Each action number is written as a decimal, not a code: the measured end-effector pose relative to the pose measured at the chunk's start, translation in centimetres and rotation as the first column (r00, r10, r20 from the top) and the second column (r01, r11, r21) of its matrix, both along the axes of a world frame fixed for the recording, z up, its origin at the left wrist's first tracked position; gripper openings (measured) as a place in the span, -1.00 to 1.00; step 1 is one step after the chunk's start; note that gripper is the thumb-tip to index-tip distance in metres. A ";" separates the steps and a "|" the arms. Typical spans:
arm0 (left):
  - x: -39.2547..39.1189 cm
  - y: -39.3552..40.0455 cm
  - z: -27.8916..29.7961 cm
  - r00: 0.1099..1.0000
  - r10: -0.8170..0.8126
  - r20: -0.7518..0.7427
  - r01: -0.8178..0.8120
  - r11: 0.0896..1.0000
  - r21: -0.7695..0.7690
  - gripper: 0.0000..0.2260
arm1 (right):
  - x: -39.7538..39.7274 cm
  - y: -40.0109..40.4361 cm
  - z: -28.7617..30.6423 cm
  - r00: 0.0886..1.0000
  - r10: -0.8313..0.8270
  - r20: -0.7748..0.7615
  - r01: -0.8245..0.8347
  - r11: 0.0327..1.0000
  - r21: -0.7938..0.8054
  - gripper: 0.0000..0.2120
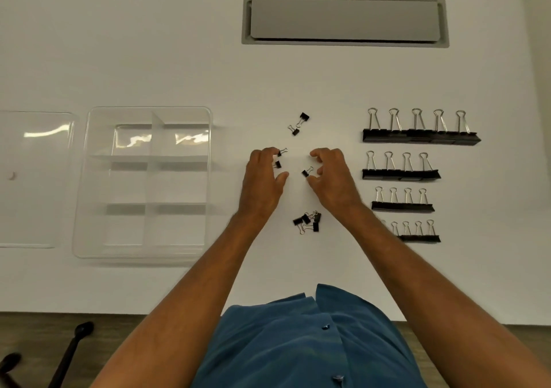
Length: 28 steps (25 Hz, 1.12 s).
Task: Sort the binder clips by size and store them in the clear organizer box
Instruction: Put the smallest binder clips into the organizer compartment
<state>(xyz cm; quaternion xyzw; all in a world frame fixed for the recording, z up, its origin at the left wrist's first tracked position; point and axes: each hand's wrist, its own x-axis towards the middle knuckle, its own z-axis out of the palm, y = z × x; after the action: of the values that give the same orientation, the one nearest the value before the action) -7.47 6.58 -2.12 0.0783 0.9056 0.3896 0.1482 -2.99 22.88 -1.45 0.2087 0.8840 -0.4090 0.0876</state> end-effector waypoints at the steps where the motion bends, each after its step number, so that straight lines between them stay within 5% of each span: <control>1: -0.8 0.3 -0.2 1.000 -0.023 0.013 0.023 0.999 -0.030 -0.55 | -1.0 -0.2 -0.2 1.000 0.017 -0.003 -0.017 1.000 0.003 -0.50; 6: -3.2 1.1 -0.7 0.998 -0.056 -0.002 0.056 0.996 -0.067 -0.63 | -5.1 0.0 -0.6 0.997 0.072 -0.013 -0.072 0.997 -0.035 -0.38; 14: -4.1 1.5 -0.8 0.998 0.053 0.039 -0.055 0.998 0.043 -0.65 | -7.5 -0.2 -1.2 0.974 0.222 -0.049 -0.221 0.975 0.016 -0.69; 18: -4.1 1.7 -0.6 0.996 0.069 0.062 -0.071 0.997 0.036 -0.51 | -8.3 1.3 -0.7 0.961 0.136 -0.240 -0.109 0.986 0.123 -0.72; 23: -4.5 2.2 -0.8 0.999 -0.046 -0.028 0.044 0.997 -0.069 -0.50 | -8.4 2.4 -1.9 0.920 0.361 -0.152 -0.282 0.879 0.384 -0.62; 28: -4.9 2.4 -0.9 0.998 -0.019 -0.057 0.016 0.998 -0.061 -0.68 | -5.3 2.5 -1.6 0.961 0.258 -0.102 -0.211 0.918 0.337 -0.86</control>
<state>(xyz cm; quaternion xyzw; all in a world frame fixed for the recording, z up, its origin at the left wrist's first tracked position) -12.36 8.97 -3.00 0.0928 0.9202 0.3582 0.1280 -8.31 25.39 -3.01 0.0825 0.9616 -0.2591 0.0366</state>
